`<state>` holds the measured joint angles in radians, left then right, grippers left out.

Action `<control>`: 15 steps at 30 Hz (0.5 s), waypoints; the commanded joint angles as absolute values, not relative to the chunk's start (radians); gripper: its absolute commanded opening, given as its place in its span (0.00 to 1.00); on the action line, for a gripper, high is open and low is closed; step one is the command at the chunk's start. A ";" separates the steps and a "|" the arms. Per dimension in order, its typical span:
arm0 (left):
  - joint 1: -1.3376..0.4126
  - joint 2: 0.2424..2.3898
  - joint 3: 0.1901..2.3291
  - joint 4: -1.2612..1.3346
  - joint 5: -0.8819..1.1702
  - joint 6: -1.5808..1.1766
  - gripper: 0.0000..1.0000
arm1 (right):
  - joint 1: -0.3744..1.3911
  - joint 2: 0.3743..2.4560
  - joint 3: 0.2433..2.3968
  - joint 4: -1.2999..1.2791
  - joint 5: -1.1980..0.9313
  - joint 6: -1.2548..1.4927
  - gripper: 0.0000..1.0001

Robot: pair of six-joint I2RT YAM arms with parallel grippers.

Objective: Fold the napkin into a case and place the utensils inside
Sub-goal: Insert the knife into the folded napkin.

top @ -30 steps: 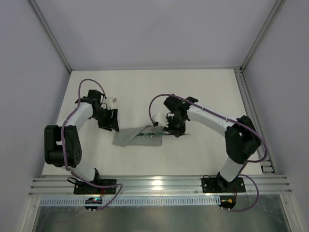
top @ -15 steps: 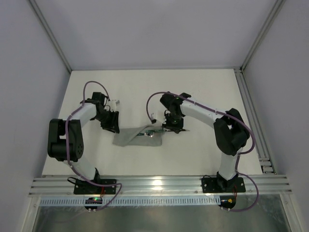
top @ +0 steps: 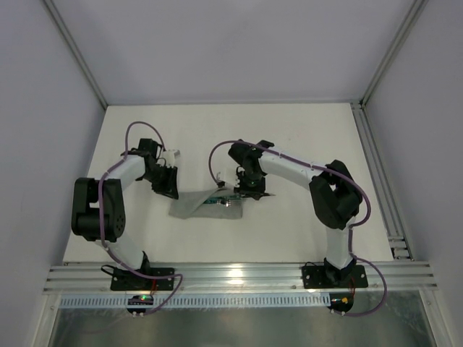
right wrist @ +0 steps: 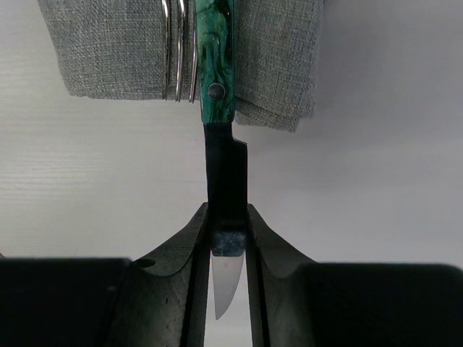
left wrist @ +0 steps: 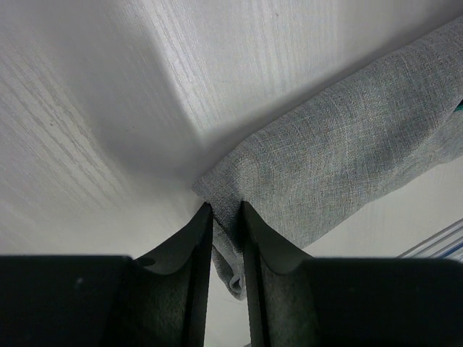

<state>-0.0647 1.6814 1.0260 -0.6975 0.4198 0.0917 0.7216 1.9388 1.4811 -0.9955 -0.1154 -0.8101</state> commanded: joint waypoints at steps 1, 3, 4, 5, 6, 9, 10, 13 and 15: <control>-0.069 1.649 1.014 -0.657 0.449 0.118 0.23 | 0.736 1.953 1.537 -0.989 -0.107 -0.798 0.03; -0.069 1.644 1.012 -0.653 0.456 0.118 0.22 | 0.753 1.973 1.560 -0.989 -0.086 -0.784 0.03; -0.069 1.641 1.014 -0.655 0.457 0.118 0.22 | 0.759 1.994 1.589 -0.989 -0.075 -0.767 0.03; -0.069 1.643 1.014 -0.653 0.459 0.117 0.22 | 0.765 2.000 1.603 -0.986 -0.072 -0.758 0.03; -0.071 1.643 1.014 -0.652 0.459 0.118 0.21 | 0.775 2.008 1.618 -0.985 -0.072 -0.749 0.03; -0.071 1.640 1.011 -0.653 0.462 0.117 0.20 | 0.787 2.032 1.667 -0.989 -0.077 -0.709 0.03; -0.071 1.635 1.009 -0.652 0.465 0.118 0.20 | 0.790 2.046 1.692 -0.999 -0.086 -0.690 0.03; -0.071 1.626 1.006 -0.650 0.465 0.118 0.20 | 0.801 2.068 1.710 -0.997 -0.080 -0.666 0.07; -0.071 1.626 1.006 -0.649 0.468 0.118 0.19 | 0.819 2.080 1.710 -0.994 -0.055 -0.663 0.09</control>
